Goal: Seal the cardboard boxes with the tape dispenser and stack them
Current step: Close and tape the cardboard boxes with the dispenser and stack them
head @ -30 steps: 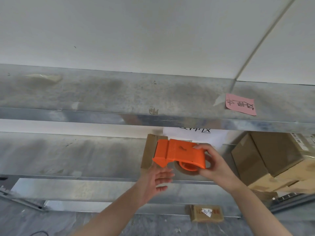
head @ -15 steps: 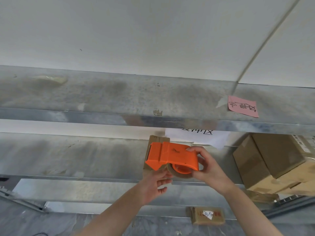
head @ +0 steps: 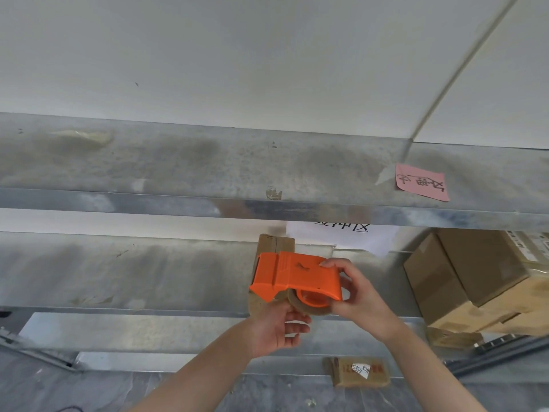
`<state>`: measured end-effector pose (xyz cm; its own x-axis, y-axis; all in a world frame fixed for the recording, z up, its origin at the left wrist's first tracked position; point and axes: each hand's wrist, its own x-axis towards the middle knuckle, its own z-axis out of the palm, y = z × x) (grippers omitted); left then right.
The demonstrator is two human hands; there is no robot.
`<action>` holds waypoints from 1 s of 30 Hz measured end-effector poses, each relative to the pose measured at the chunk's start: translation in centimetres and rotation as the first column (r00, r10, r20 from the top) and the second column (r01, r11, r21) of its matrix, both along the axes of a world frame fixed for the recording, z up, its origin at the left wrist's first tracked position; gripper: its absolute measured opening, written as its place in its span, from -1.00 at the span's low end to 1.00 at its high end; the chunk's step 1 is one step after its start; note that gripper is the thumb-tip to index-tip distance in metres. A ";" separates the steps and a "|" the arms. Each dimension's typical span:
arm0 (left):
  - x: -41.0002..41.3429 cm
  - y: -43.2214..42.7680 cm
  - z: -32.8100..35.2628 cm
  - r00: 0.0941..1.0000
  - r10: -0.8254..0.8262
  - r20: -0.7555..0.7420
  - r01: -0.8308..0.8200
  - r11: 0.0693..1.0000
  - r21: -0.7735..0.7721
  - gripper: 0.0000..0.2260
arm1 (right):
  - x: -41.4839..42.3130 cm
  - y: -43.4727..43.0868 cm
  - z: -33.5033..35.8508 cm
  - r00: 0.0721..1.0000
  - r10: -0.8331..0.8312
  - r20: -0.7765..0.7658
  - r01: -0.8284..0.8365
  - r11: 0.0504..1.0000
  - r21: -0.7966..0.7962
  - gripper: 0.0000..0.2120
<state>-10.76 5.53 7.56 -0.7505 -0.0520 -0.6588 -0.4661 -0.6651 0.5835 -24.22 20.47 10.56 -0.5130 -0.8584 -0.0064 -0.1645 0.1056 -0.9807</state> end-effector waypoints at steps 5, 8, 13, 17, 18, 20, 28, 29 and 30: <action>-0.2 0.5 -1.0 0.992 0.106 -0.071 -0.112 0.990 -0.081 -0.90 | 0.1 0.1 -0.3 1.000 -0.008 0.007 0.008 1.000 -0.010 -0.39; 0.2 0.2 -1.6 0.955 0.254 -0.153 -0.295 0.868 -0.399 -0.88 | -0.2 0.7 -0.3 0.997 -0.055 -0.046 0.053 0.998 -0.030 -0.41; 3.7 -3.7 -3.8 0.976 0.088 -0.201 -0.218 0.305 -0.927 -0.79 | -1.4 3.2 -1.0 0.957 -0.029 -0.288 0.061 0.993 0.105 -0.35; 4.8 -5.0 -5.5 0.970 0.111 -0.217 -0.219 0.004 -0.976 -0.80 | -1.3 3.4 -1.2 0.936 -0.007 -0.351 0.038 0.996 0.082 -0.31; 4.9 -5.2 -5.6 0.972 0.098 -0.215 -0.211 -0.045 -0.976 -0.81 | -1.2 3.4 -1.3 0.930 0.002 -0.366 0.031 0.996 0.085 -0.31; 4.9 -5.3 -5.3 0.977 0.037 -0.212 -0.203 -0.172 -0.964 -0.83 | -1.1 3.5 -1.9 0.924 0.015 -0.381 0.028 0.994 0.107 -0.27; 7.3 -11.3 -6.0 0.982 0.041 -0.182 -0.179 -0.065 -0.982 -0.68 | -5.0 8.3 -2.8 0.853 -0.049 -0.520 0.157 0.974 0.166 -0.15; 7.3 -11.5 -6.1 0.983 0.001 -0.182 -0.182 -0.029 -0.983 -0.66 | -5.3 8.5 -2.9 0.850 -0.037 -0.526 0.154 0.971 0.181 -0.15; 7.0 -11.6 -6.3 0.981 -0.015 -0.191 -0.191 0.000 -0.982 -0.72 | -5.4 8.5 -3.1 0.851 -0.034 -0.523 0.156 0.969 0.191 -0.16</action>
<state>-3.72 -6.08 1.28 -0.7363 -0.6474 0.1966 -0.3219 0.5907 0.7399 -29.61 28.94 7.43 -0.5742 -0.8126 0.0993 -0.6145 0.3477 -0.7082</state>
